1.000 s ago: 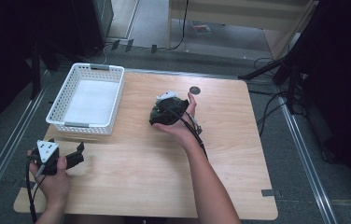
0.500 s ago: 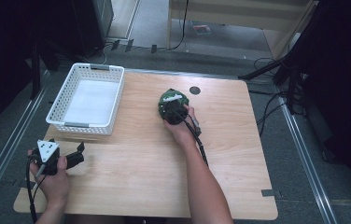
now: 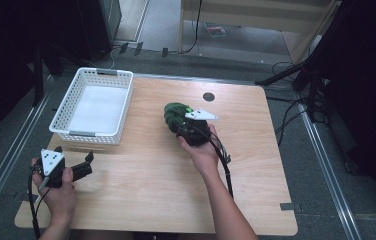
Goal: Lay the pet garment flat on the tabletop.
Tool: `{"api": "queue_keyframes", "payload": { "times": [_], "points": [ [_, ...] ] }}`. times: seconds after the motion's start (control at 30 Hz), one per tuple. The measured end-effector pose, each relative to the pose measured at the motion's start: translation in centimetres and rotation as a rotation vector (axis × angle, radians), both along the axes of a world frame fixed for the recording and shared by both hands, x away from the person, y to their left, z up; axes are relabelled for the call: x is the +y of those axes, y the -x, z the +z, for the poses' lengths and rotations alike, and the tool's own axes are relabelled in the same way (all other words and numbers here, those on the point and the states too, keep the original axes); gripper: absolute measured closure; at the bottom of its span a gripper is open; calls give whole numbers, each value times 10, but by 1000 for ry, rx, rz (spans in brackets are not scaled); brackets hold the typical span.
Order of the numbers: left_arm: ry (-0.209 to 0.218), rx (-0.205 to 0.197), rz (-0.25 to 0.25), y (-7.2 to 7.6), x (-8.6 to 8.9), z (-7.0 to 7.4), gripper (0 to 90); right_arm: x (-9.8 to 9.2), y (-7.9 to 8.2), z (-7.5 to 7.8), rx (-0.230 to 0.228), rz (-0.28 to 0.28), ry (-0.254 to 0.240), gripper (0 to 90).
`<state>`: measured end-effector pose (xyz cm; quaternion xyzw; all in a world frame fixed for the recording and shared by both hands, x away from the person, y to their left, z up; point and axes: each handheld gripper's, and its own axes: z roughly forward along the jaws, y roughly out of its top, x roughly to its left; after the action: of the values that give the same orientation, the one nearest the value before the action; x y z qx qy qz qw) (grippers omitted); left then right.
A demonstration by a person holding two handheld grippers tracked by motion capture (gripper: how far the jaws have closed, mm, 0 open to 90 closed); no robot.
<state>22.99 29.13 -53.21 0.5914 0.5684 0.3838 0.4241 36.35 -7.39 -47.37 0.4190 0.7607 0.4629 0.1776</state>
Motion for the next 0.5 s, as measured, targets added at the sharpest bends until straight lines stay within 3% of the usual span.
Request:
{"api": "queue_keyframes", "payload": {
  "times": [0.07,0.1,0.13,0.27,0.33,0.4,0.43,0.5],
  "points": [
    [-3,-26,-51,2,-12,9,0,0,8,1,-5,12,-10,717],
    [-13,-34,-75,4,-20,13,0,-1,23,3,-4,35,-47,716],
    [-21,-44,-98,5,-27,16,0,-1,23,3,-4,35,-47,716],
    [-17,-74,-190,8,-55,30,0,-2,55,4,-7,68,-111,711],
    [-24,-85,-231,6,-70,35,0,-2,71,2,3,117,-156,709],
    [-35,-85,-275,2,-84,40,0,-2,87,-1,28,163,-200,705],
    [-17,-84,-300,1,-89,42,0,-4,99,-6,67,197,-252,693],
    [1,-86,-343,0,-97,43,0,-6,102,-10,93,207,-279,679]
  ]
}}
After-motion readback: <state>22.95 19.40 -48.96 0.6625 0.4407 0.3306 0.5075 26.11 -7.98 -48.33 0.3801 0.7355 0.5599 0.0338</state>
